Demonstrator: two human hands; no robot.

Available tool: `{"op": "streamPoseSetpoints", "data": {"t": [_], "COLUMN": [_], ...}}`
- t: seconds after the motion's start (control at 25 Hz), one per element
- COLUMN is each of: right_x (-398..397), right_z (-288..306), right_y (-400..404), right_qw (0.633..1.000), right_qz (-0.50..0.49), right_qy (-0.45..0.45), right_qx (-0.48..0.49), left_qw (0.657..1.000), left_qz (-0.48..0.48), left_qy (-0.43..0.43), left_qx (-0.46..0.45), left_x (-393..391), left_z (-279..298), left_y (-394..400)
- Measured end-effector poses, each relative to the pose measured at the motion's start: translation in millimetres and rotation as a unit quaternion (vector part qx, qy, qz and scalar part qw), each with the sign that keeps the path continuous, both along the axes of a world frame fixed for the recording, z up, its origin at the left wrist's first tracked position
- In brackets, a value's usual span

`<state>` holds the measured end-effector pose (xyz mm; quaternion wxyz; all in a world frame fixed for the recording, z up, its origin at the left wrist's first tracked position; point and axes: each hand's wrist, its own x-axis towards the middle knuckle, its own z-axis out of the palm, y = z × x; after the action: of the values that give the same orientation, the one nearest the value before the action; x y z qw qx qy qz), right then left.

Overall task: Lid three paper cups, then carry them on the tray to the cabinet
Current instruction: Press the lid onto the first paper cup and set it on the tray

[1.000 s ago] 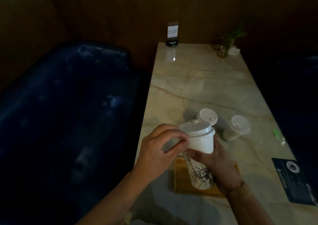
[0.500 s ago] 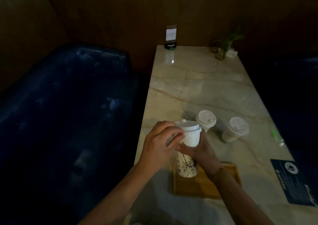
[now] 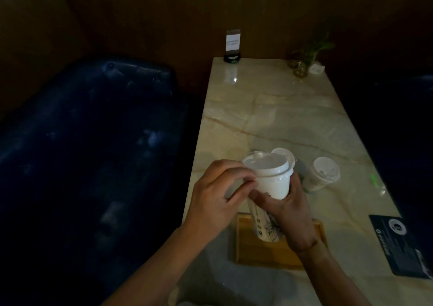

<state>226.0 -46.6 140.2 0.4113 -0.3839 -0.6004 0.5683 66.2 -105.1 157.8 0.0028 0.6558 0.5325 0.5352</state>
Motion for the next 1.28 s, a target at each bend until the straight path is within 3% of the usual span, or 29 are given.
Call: {"op": "streamPoseSetpoints", "data": {"t": [0.32,0.48,0.76,1.0,1.28], "right_x": [10,6,-17,-27,-12], "right_z": [-3,-14,-15,-17,-14], "right_y": [2,8,19,13,10], "right_qw": [0.980,0.974,0.995,0.993,1.000], "right_qz": [0.128,0.150,0.082,-0.035,0.000], "right_qy": [0.085,0.065,-0.033,-0.115,-0.018], "right_qx": [-0.128,-0.155,-0.047,0.007,-0.001], "left_qw": [0.996,0.997,0.999,0.993,0.997], "left_qz": [-0.036,-0.022,0.024,0.073,0.024], "left_qy": [-0.069,-0.064,0.021,0.097,0.067], "left_qx": [-0.039,-0.047,-0.033,0.007,0.038], "left_x": [-6,-11,-15,-6,-10], "left_z": [-8,-19,-29,-29,-13], "left_y": [-11,-10,8,16,9]}}
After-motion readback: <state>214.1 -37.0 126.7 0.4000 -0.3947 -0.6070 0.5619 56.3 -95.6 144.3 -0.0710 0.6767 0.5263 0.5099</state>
